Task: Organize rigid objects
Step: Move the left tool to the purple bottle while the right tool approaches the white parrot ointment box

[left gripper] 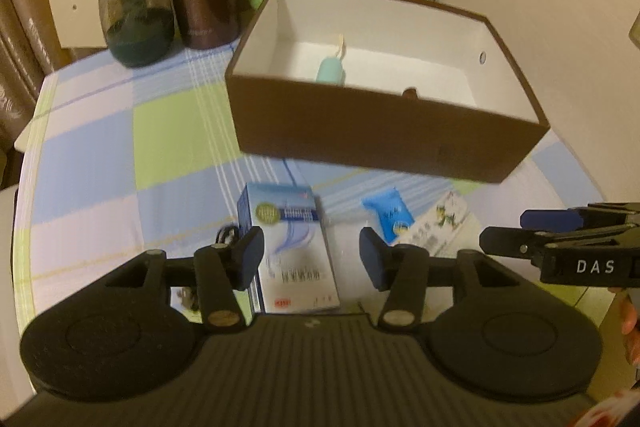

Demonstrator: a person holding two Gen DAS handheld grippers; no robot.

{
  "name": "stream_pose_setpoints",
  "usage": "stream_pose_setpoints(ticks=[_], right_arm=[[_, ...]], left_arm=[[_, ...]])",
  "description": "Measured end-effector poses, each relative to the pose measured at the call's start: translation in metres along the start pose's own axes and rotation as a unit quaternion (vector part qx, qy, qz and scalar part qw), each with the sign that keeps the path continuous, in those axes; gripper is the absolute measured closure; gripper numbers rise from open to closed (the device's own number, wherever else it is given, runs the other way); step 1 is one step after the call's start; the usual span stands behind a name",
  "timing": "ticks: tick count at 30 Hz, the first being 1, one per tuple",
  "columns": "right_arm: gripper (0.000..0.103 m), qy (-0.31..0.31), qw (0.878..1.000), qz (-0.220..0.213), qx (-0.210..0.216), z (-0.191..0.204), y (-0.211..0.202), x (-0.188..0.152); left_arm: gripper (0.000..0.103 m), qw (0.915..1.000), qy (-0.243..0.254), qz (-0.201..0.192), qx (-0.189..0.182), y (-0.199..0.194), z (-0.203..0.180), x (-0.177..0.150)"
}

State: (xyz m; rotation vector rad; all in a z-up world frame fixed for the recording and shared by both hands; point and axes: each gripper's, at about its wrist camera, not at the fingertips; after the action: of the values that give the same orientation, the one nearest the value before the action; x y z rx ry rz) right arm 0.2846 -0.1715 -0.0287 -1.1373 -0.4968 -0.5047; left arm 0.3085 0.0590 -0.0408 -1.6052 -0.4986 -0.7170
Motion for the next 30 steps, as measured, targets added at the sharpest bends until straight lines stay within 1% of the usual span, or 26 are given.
stream_pose_setpoints(ticks=[3, 10, 15, 21, 26, 30], right_arm=[[0.039, 0.006, 1.0, 0.011, 0.004, 0.001, 0.005, -0.006], [0.039, 0.021, 0.999, 0.037, 0.014, 0.0, 0.018, -0.014], [0.039, 0.039, 0.998, 0.042, 0.02, 0.0, 0.026, -0.015], [0.039, 0.033, 0.998, 0.044, 0.019, 0.005, 0.034, -0.014], [0.039, 0.041, 0.998, 0.042, 0.004, 0.007, 0.044, -0.01], [0.039, 0.069, 0.997, 0.033, -0.021, 0.006, 0.054, -0.001]], left_arm=[[0.053, 1.0, -0.002, 0.01, 0.0, 0.001, -0.001, -0.01], [0.051, 0.9998, -0.013, 0.013, 0.006, 0.003, 0.0, -0.023], [0.051, 0.9997, -0.019, 0.013, 0.003, 0.006, 0.002, -0.028], [0.051, 0.9997, -0.019, 0.012, 0.009, 0.013, 0.006, -0.031], [0.051, 0.9994, -0.023, 0.021, 0.013, 0.019, 0.011, -0.034], [0.051, 0.9994, -0.022, 0.023, 0.016, 0.025, 0.015, -0.034]])
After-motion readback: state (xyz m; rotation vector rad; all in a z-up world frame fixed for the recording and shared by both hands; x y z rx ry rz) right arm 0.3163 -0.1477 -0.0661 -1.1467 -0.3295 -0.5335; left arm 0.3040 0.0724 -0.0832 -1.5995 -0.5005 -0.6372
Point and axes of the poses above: each gripper's, at about its wrist camera, not at the fingertips, and y roughly the way its jaws point, z to its left, x to its top, and after that the axes turned 11 degrees about -z, right-handed
